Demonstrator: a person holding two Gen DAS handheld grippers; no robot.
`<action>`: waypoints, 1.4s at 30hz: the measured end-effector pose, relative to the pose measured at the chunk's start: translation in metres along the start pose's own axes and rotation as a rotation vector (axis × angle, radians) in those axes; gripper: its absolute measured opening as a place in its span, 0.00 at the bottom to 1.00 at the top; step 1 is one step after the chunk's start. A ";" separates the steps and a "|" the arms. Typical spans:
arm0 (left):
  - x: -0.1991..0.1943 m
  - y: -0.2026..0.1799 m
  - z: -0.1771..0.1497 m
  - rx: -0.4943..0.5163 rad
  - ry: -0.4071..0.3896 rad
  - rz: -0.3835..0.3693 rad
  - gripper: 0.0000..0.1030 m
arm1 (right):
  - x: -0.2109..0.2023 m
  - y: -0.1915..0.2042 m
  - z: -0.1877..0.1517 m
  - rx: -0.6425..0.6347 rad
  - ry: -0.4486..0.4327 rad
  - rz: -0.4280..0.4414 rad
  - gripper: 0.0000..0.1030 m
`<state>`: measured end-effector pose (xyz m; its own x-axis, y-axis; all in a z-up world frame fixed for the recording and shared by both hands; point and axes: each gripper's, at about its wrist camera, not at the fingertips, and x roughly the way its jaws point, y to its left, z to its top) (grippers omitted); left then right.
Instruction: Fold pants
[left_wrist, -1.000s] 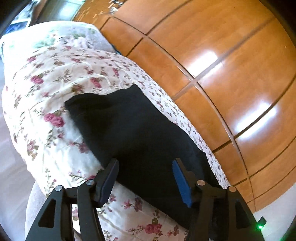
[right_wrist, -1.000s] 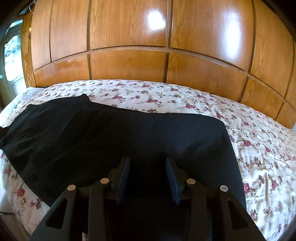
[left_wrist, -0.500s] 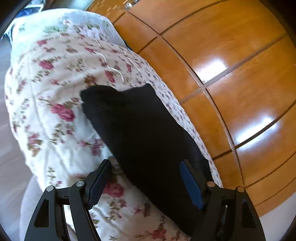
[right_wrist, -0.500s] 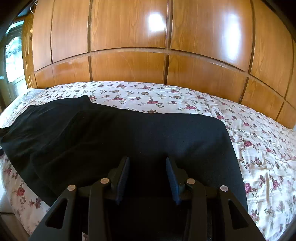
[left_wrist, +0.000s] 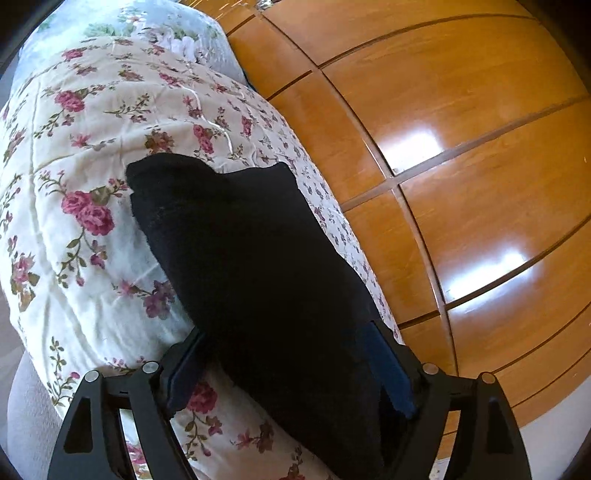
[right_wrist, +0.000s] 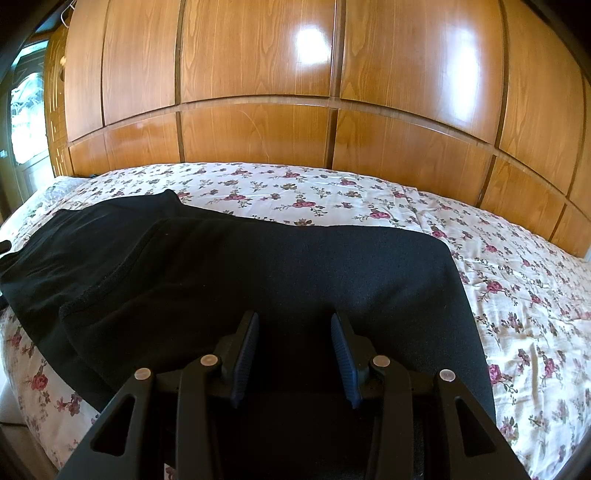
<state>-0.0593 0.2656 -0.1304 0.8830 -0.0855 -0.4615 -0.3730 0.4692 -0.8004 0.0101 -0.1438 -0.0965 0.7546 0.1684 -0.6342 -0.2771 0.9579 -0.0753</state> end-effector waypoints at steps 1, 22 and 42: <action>0.002 -0.002 0.000 0.010 0.000 0.005 0.83 | 0.000 0.000 0.000 0.000 0.000 0.000 0.40; 0.013 -0.013 0.014 0.102 -0.025 0.059 0.16 | -0.001 0.001 0.000 0.002 -0.008 0.001 0.40; -0.023 -0.231 -0.072 0.947 -0.088 -0.150 0.14 | -0.004 -0.015 0.009 0.031 0.036 0.122 0.41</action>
<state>-0.0135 0.0961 0.0374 0.9353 -0.1547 -0.3182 0.0966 0.9769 -0.1908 0.0168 -0.1567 -0.0860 0.6943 0.2762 -0.6645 -0.3464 0.9377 0.0279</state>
